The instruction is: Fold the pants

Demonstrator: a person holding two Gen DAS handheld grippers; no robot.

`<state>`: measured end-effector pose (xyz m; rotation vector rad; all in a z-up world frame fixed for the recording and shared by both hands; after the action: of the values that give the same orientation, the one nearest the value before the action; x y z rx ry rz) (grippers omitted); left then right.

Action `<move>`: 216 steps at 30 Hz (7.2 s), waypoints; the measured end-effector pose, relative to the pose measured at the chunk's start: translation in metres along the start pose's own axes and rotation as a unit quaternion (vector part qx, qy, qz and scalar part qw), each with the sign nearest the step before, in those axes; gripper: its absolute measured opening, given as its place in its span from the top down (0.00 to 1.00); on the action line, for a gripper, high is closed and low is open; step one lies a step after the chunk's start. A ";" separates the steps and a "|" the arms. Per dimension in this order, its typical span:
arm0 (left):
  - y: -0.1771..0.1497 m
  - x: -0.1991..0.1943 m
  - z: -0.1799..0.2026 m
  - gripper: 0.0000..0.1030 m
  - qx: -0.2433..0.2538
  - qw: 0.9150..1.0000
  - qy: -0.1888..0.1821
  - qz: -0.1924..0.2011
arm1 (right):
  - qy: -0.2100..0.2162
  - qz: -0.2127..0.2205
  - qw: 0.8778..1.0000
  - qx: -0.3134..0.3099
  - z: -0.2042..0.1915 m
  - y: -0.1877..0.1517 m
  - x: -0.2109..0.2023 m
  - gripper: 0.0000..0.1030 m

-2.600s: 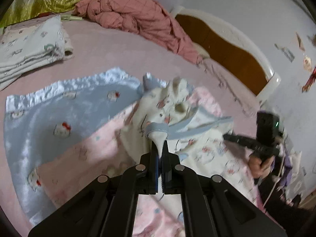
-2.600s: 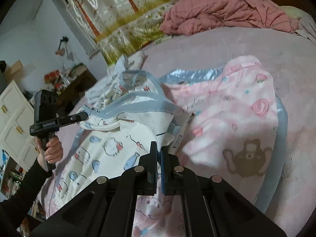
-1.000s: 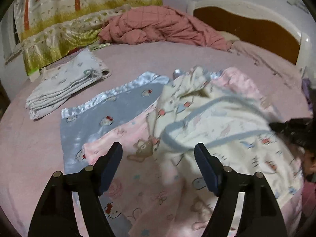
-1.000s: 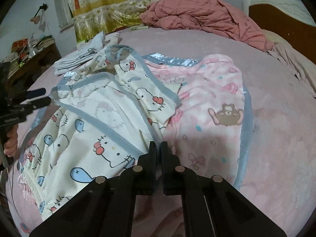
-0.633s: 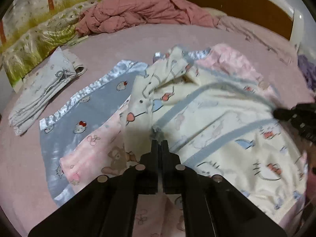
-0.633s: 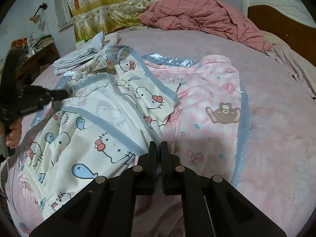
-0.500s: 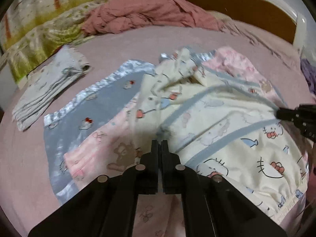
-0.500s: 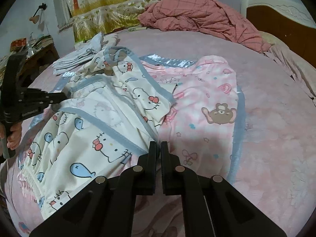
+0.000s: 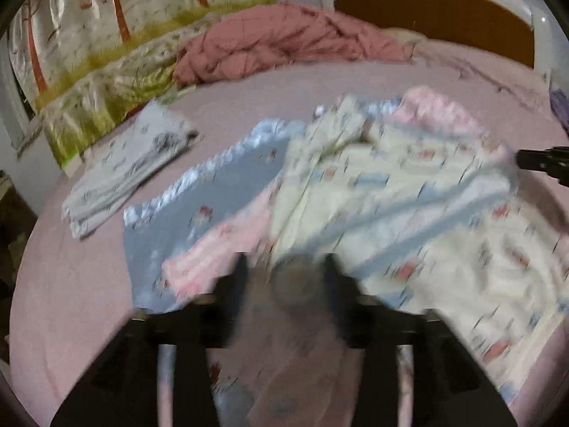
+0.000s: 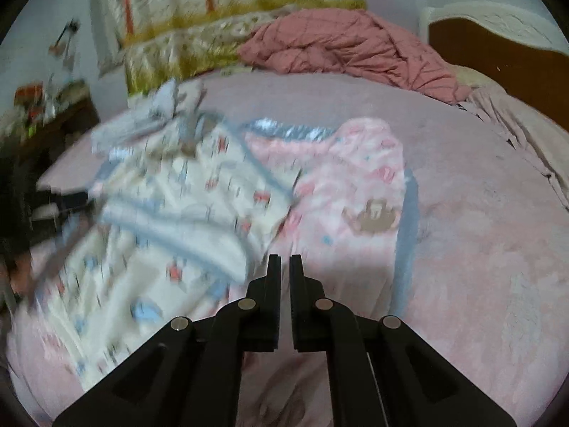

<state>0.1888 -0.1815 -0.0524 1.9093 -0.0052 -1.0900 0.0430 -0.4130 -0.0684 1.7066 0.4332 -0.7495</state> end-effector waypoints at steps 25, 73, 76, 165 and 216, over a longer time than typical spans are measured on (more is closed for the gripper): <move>0.114 0.070 0.037 0.67 -0.076 0.985 0.144 -0.062 | 0.059 -0.031 0.992 0.104 0.023 0.062 0.066 0.69; 0.072 -0.020 0.009 0.94 -0.052 0.989 0.119 -0.071 | 0.065 -0.044 0.990 0.116 0.003 0.061 0.058 0.69; 0.056 -0.020 0.000 0.94 -0.054 0.988 0.118 -0.085 | 0.055 -0.047 0.992 0.105 -0.001 0.059 0.057 0.69; 0.027 -0.095 0.000 0.61 -0.078 0.986 0.054 0.135 | 0.030 0.134 0.990 0.025 -0.010 0.034 -0.064 0.63; -0.123 -0.079 0.053 0.22 -0.108 0.991 0.077 0.011 | -0.107 0.102 0.903 -0.403 -0.142 -0.124 -0.071 0.55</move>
<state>0.0550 -0.1148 -0.0951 1.7886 0.1710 -0.8883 -0.0514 -0.2368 -0.0912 0.8601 0.3357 -0.4888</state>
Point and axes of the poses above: each gripper's, at about its wrist camera, not at the fingertips, and x roughly the way its jaws point, z to its right, y to its top, the point moved 9 cm from there along x, roughly the way its jaws point, and after that the axes turned 1 degree about x, right-handed, at the moved point
